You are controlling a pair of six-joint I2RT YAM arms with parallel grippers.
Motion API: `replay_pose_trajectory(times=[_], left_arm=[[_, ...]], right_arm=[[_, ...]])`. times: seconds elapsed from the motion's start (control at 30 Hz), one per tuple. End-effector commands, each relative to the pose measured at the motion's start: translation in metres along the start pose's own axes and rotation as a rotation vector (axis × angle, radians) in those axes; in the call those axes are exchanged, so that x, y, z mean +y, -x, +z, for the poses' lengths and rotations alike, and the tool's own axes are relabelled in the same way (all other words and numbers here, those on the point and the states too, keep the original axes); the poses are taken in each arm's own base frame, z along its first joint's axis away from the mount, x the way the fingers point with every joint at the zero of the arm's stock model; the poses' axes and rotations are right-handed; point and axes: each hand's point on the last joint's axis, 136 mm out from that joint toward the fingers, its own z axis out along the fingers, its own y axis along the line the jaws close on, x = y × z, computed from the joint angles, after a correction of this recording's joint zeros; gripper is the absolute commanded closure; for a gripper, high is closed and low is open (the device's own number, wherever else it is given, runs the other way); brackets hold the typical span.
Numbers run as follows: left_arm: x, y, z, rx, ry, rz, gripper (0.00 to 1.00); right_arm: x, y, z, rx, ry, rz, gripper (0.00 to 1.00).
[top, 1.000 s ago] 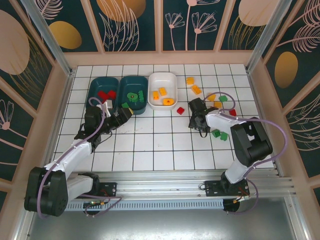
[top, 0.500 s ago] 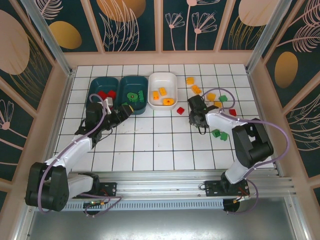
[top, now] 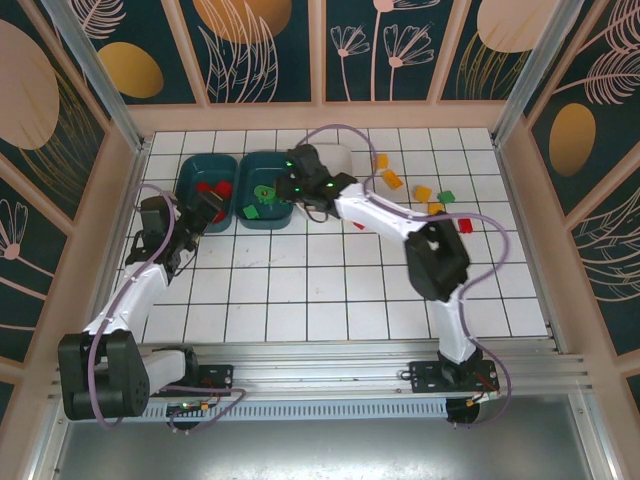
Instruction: Sort the legos into containers by color
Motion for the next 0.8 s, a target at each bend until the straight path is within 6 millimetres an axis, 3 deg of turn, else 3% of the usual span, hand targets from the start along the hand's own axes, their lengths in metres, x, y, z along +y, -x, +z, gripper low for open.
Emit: replay_pose_trajectory(times=[0.0, 0.07, 0.17, 0.3, 0.4, 0.53, 0.7, 0.77], left_arm=[[-0.003, -0.010, -0.006, 0.045, -0.015, -0.015, 0.01], [-0.005, -0.014, -0.007, 0.067, -0.033, 0.002, 0.01], [-0.023, -0.021, -0.011, 0.102, -0.136, 0.033, 0.01], [-0.045, -0.018, -0.023, 0.078, -0.244, 0.068, 0.02], [-0.058, -0.022, -0.029, 0.098, -0.306, 0.097, 0.01], [-0.063, -0.047, -0.028, 0.169, -0.365, 0.132, 0.01], [-0.088, -0.102, -0.025, 0.282, -0.451, 0.211, 0.01], [-0.103, -0.123, -0.026, 0.317, -0.494, 0.251, 0.02]], right_arm=[[0.013, 0.003, 0.024, 0.034, 0.006, -0.056, 0.67], [0.016, 0.007, 0.030, 0.036, -0.021, -0.074, 0.50], [0.023, 0.020, 0.018, -0.005, -0.040, -0.103, 0.39], [0.017, 0.035, -0.014, -0.068, -0.091, -0.111, 0.36], [-0.005, 0.032, -0.047, -0.110, -0.163, -0.099, 0.36], [-0.079, 0.000, -0.098, -0.127, -0.344, -0.010, 0.34], [-0.219, -0.079, -0.163, -0.041, -0.623, 0.273, 0.32], [-0.261, -0.115, -0.187, -0.001, -0.671, 0.411, 0.31]])
